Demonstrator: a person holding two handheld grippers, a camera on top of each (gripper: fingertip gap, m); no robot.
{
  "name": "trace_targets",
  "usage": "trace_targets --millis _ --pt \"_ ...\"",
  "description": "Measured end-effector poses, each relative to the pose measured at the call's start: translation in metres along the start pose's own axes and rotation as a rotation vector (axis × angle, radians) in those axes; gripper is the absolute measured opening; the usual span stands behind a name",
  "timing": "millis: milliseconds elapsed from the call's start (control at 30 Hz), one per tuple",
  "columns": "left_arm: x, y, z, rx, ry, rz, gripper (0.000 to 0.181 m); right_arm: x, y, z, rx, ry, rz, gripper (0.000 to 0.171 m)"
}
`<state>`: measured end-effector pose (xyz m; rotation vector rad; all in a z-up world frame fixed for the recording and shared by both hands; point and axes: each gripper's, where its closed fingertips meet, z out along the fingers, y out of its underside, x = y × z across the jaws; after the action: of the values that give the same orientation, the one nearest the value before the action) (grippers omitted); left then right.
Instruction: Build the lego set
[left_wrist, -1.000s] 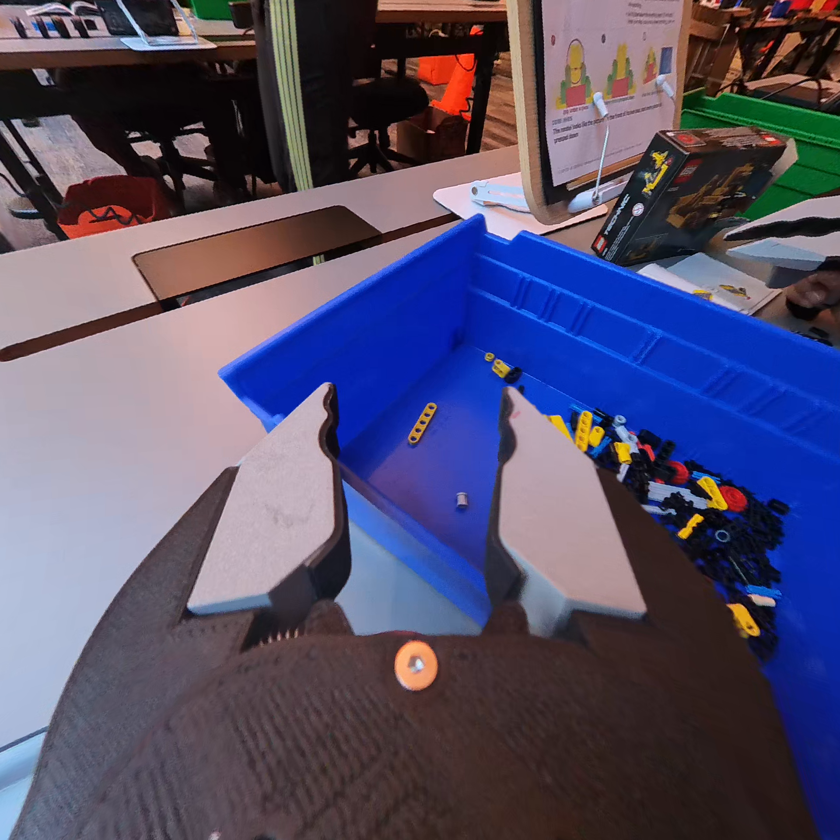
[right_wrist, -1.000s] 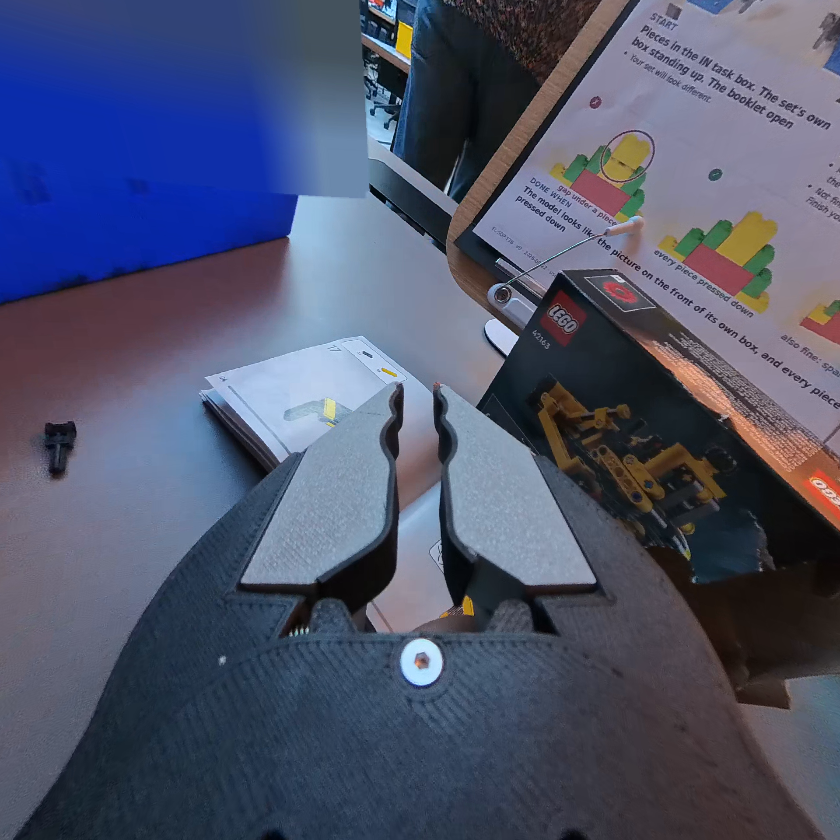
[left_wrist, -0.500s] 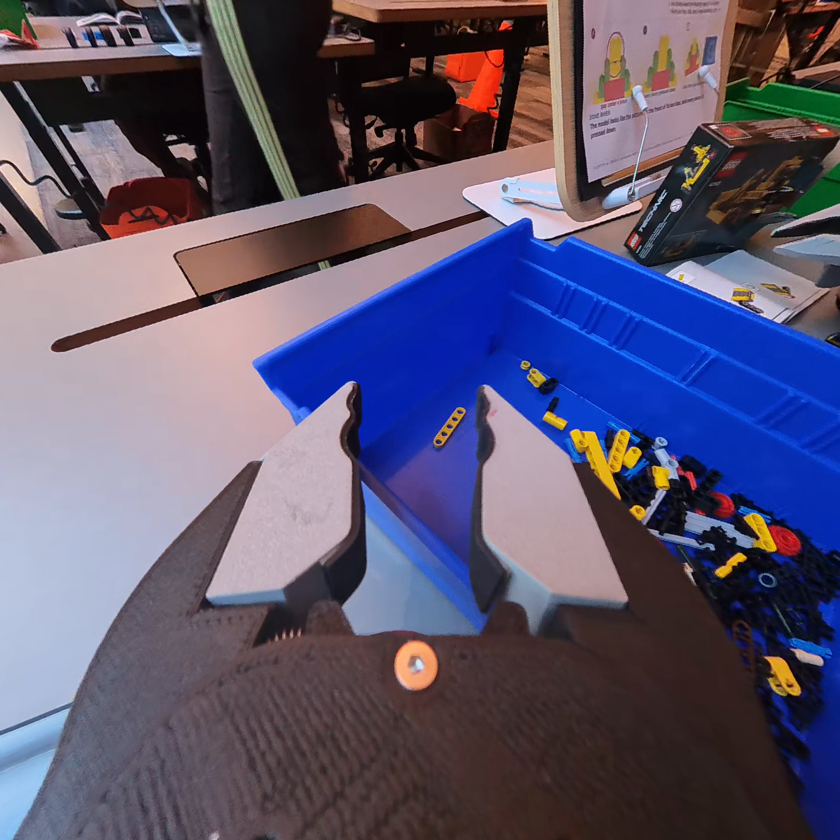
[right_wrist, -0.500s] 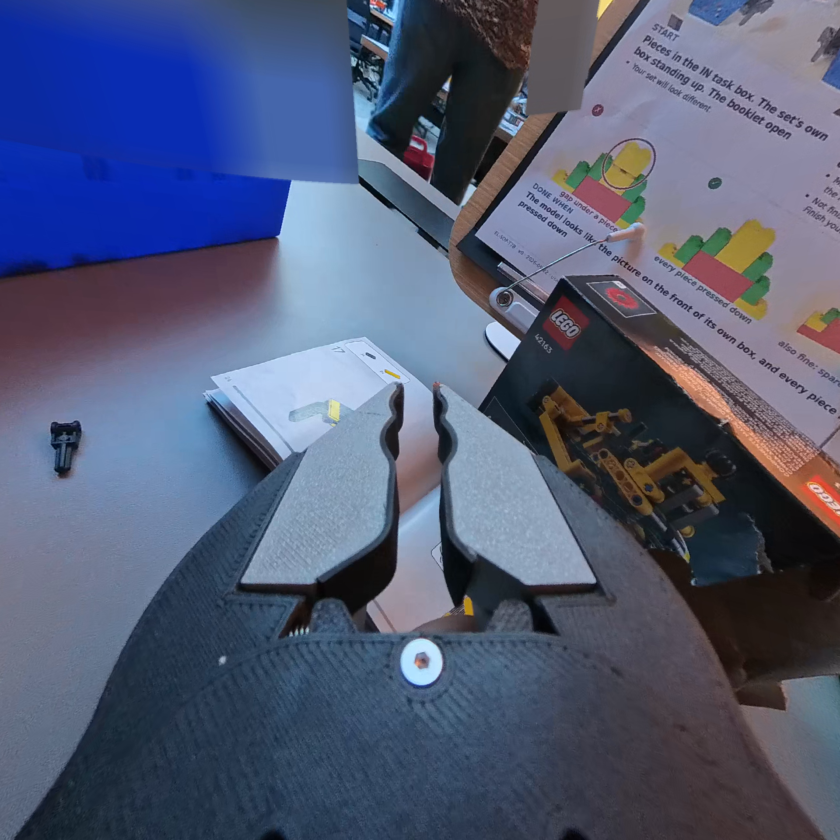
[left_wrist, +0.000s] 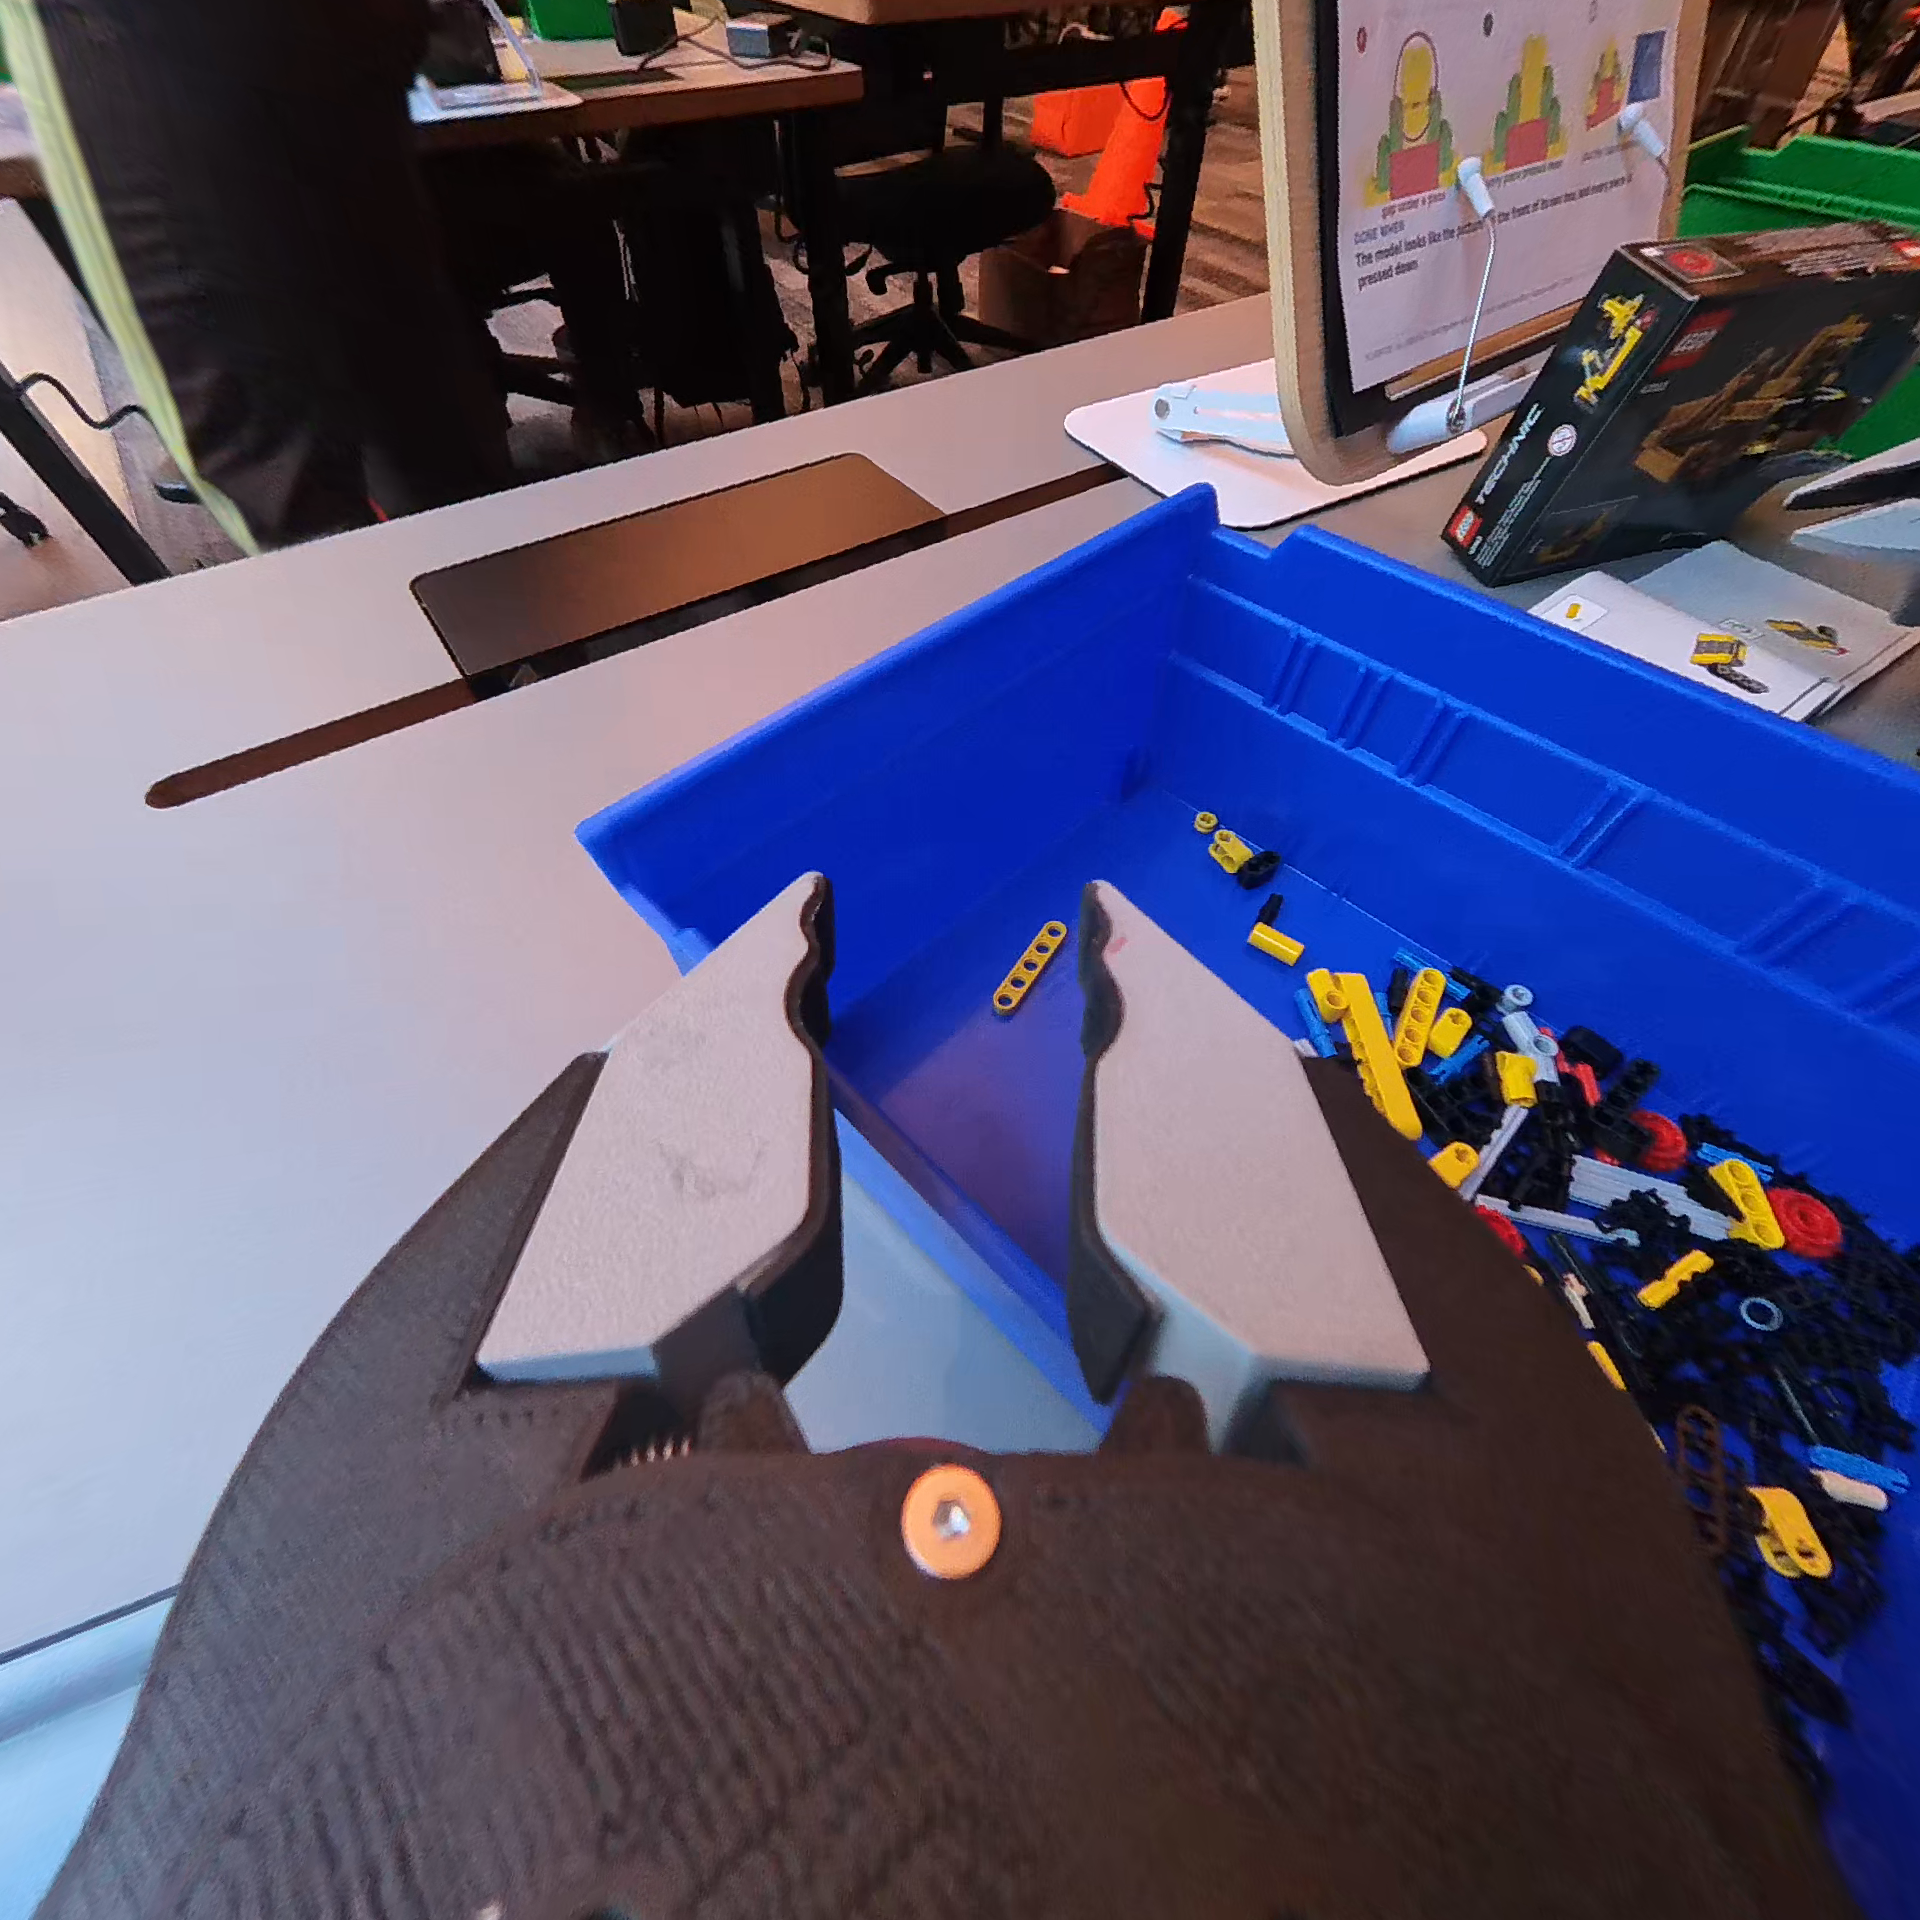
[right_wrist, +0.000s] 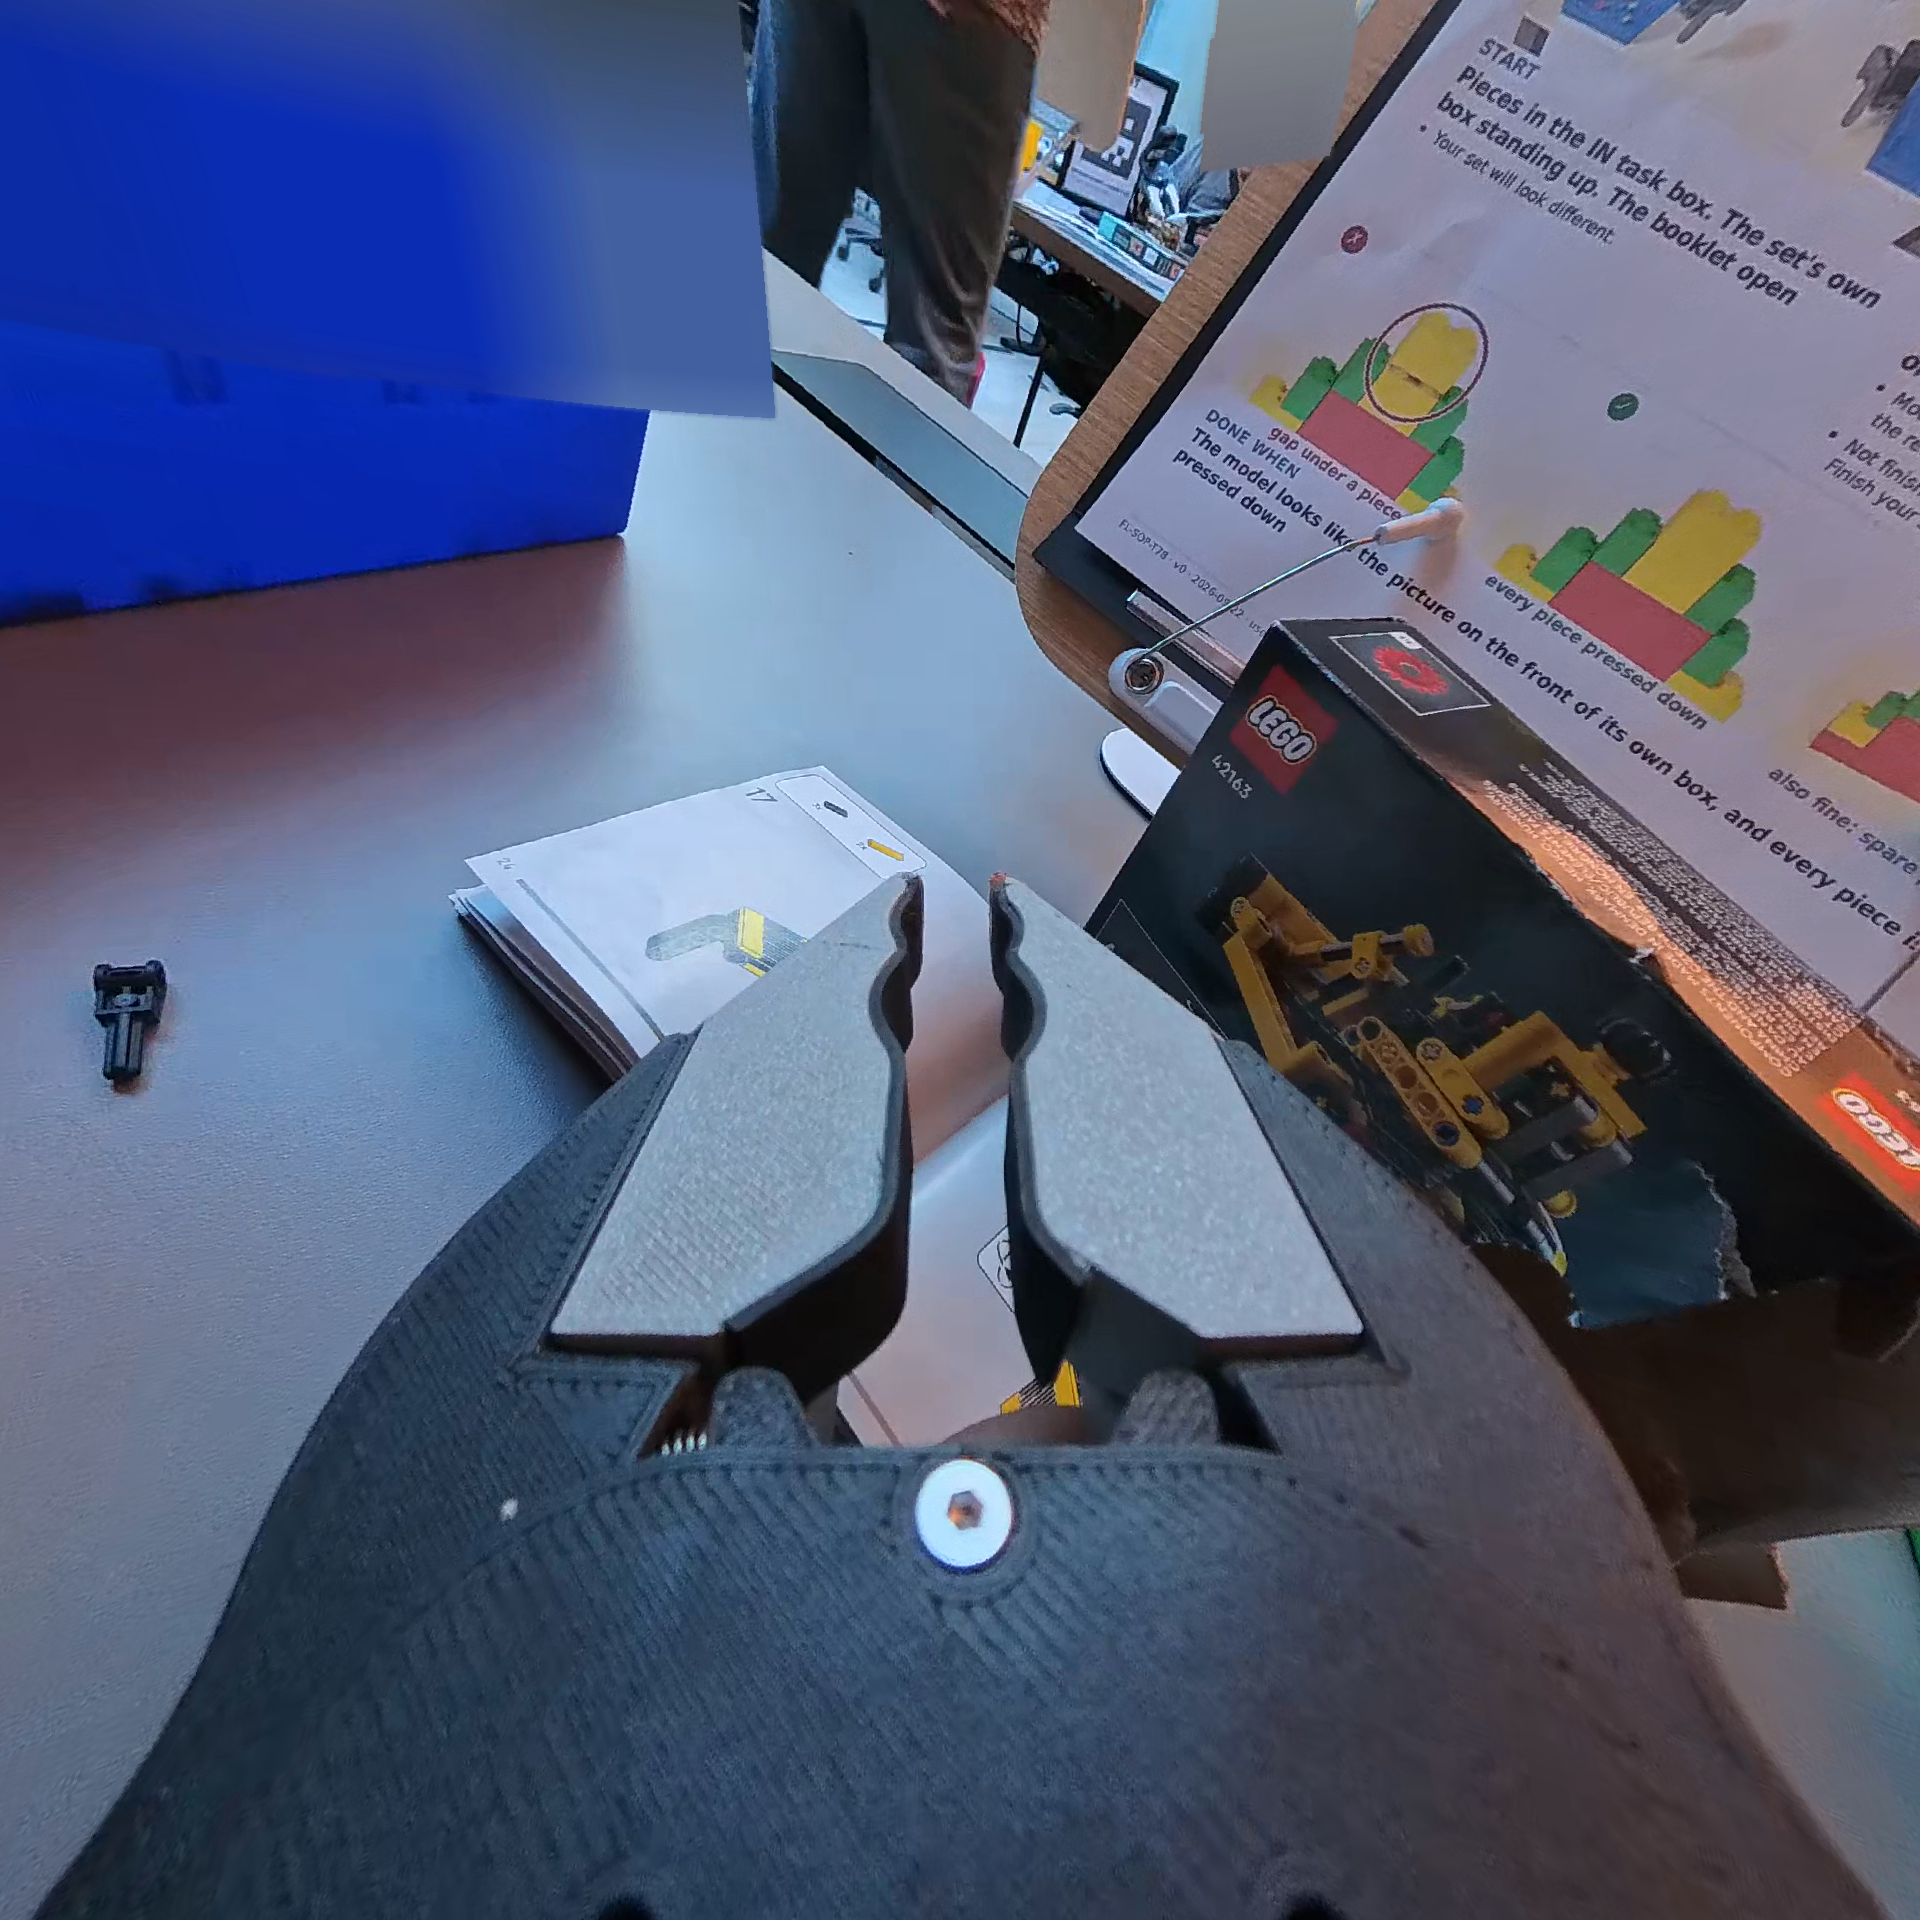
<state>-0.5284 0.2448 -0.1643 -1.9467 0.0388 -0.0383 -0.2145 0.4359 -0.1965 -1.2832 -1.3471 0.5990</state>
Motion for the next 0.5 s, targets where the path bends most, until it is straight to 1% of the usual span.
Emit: trace_targets --millis 233,367,400,433,467,500 --pt "0.001 -0.007 -0.005 0.033 0.005 -0.018 0.043 0.000 -0.001 -0.001 0.003 0.002 -0.004 0.009" --pt "0.001 -0.016 -0.010 0.076 -0.010 -0.001 0.038 -0.001 -0.002 -0.002 0.006 0.003 -0.013 0.009" --pt "0.002 -0.020 -0.013 0.093 -0.009 0.005 0.035 -0.002 -0.003 -0.002 0.006 0.004 -0.016 0.009" --pt "0.006 -0.024 -0.016 0.112 0.009 0.016 0.025 -0.002 -0.003 -0.002 0.007 0.005 -0.019 0.009" --pt "0.013 -0.029 -0.019 0.135 0.045 0.033 0.006 -0.002 -0.003 -0.002 0.007 0.006 -0.021 0.009" --pt "0.017 -0.033 -0.023 0.158 0.061 0.052 0.000 -0.002 -0.004 -0.002 0.008 0.007 -0.022 0.009"
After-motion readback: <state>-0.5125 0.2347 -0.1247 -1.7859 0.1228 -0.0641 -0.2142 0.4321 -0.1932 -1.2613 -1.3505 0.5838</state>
